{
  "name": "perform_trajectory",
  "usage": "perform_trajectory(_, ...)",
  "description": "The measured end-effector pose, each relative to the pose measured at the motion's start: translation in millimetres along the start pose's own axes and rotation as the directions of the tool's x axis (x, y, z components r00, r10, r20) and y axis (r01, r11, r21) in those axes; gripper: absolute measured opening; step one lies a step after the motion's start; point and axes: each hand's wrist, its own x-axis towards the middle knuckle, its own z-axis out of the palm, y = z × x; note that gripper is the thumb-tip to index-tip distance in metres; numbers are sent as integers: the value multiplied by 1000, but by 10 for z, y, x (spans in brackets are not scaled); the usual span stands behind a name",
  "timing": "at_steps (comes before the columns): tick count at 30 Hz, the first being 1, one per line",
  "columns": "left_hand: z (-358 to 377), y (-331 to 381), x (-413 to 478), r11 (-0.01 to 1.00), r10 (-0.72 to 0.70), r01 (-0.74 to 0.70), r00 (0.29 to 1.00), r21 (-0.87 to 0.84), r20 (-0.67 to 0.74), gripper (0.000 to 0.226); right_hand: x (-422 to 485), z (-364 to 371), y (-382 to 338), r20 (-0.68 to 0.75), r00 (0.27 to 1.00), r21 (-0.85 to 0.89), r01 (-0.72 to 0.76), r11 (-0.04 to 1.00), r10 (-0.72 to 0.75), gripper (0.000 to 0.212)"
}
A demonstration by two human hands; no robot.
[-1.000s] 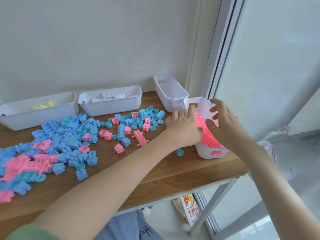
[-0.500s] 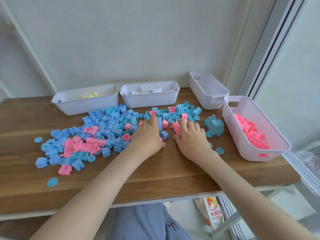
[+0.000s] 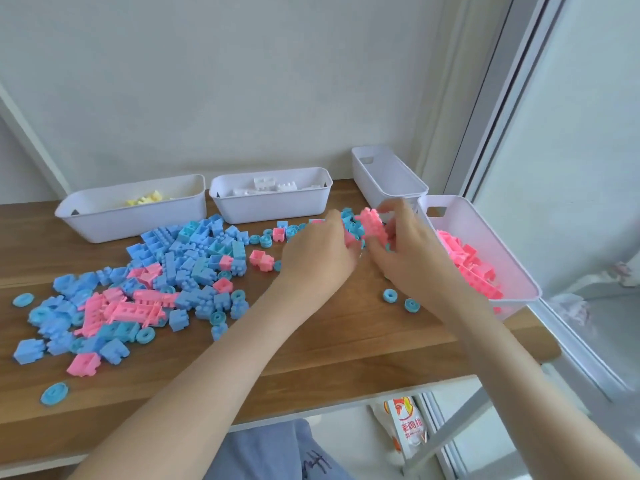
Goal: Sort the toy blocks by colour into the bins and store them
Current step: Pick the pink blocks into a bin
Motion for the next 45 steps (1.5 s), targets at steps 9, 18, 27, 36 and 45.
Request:
perform_trajectory(9,263,980,309,938,257,-217,958,-269,125,25,-75,-847,785,-29,960,-312,-273,910,278,44)
perform_trajectory(18,250,848,433,927,328,-244,894,-283,304,50,-99,-931,715,40,979,-320,-179,930,202,41)
perform_trajectory(27,-80,-400,241,993,77,-35,919,-116,388,65,-88,-58,-31,416,905,-207,185,961,-85,68)
perform_trajectory(36,-639,-1465,-352,996,85,-72,880,-46,468,33,198,805,4,600,796,-342,165,925,80,68)
perform_trajectory(45,-904,-2136,-859,992,-125,123,970,22,210,29,190,919,-54,617,787,-301,255,919,-16,53)
